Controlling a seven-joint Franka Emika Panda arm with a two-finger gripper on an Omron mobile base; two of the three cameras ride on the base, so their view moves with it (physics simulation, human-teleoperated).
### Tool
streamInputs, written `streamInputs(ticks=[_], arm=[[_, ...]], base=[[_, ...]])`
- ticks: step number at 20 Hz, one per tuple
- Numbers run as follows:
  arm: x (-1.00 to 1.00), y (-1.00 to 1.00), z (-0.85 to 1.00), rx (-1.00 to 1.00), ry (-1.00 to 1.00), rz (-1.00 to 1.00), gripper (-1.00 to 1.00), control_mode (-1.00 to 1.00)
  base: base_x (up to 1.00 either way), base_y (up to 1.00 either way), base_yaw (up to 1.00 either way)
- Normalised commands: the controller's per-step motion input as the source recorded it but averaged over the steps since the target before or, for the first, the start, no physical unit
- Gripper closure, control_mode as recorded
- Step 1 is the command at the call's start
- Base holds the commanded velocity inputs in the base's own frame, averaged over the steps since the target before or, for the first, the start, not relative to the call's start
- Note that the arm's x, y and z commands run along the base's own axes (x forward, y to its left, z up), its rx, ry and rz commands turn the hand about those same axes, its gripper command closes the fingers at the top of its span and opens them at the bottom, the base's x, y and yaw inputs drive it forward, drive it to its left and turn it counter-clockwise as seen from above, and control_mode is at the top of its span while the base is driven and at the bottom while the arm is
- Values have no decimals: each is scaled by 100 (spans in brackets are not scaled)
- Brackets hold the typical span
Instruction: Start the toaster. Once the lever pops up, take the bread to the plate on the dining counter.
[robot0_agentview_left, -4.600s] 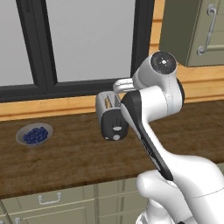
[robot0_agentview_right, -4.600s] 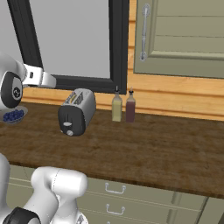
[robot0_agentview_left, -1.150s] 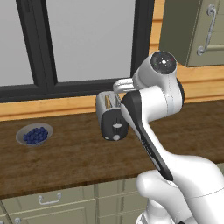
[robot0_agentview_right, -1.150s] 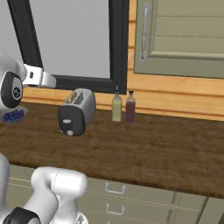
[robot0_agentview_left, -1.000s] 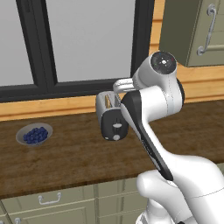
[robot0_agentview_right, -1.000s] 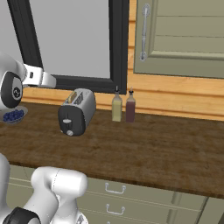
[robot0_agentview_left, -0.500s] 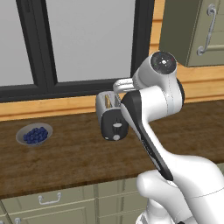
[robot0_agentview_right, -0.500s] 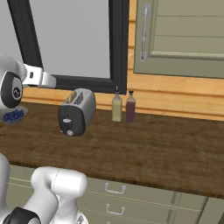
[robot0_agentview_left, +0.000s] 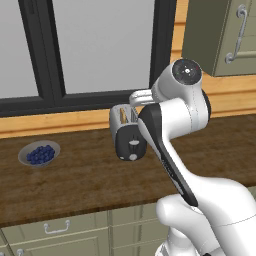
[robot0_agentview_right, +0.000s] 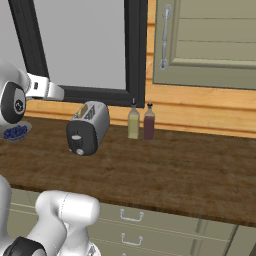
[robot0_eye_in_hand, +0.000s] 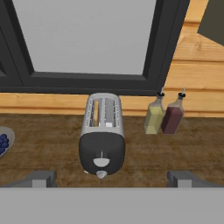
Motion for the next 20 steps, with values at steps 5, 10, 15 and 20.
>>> streamInputs(ticks=[5, 10, 15, 20], arm=[[0, 0, 0, 0, 0, 0, -100, -100], [0, 0, 0, 0, 0, 0, -100, -100], [0, 0, 0, 0, 0, 0, -100, -100], [0, 0, 0, 0, 0, 0, -100, -100]], base=[[0, 0, 0], [0, 0, 0], [0, 0, 0], [0, 0, 0]])
